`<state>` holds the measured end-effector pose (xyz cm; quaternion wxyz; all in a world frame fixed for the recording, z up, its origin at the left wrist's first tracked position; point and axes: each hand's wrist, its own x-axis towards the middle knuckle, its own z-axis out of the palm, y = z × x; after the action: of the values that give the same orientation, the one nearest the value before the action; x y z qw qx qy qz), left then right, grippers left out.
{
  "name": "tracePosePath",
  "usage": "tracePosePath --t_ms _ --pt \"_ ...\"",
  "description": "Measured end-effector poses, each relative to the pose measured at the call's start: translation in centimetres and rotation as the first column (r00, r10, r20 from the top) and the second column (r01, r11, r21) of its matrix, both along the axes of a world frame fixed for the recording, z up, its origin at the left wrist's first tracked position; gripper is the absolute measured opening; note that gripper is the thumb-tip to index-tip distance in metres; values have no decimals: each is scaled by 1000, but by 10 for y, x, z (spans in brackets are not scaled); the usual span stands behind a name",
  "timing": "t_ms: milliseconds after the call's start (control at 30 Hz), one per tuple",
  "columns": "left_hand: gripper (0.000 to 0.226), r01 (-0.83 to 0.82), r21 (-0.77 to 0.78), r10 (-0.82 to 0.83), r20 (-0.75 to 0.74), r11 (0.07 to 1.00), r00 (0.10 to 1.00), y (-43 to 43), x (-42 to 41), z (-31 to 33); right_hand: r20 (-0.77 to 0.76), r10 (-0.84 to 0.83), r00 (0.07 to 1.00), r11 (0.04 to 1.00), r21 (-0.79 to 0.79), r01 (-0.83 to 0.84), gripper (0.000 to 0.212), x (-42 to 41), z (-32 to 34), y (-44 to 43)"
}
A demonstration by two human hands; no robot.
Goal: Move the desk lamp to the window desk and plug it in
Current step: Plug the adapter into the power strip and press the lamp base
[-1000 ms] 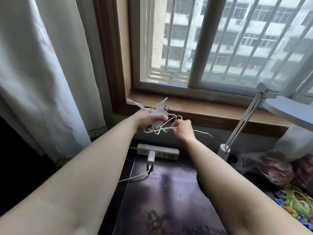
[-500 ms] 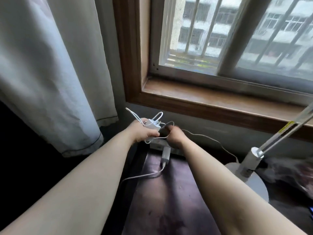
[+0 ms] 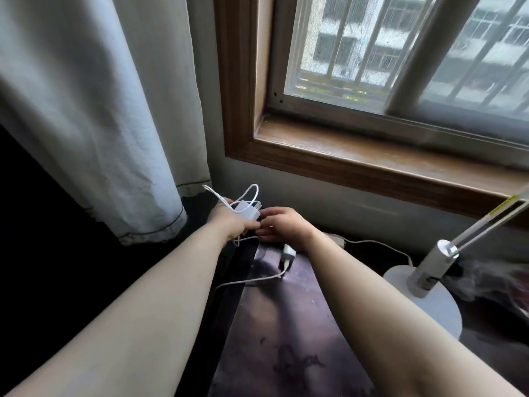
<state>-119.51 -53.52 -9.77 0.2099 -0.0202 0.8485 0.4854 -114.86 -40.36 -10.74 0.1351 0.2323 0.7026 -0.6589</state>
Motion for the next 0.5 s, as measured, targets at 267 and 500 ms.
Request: tracePosePath --t_ms 267,500 --pt "60 57 -19 -56 33 998 998 -11 21 3 -26 -53 998 981 -186 47 9 15 -4 -34" --pt "32 -131 -164 129 -23 978 991 -49 21 5 125 -45 991 993 -102 58 20 37 -10 -46"
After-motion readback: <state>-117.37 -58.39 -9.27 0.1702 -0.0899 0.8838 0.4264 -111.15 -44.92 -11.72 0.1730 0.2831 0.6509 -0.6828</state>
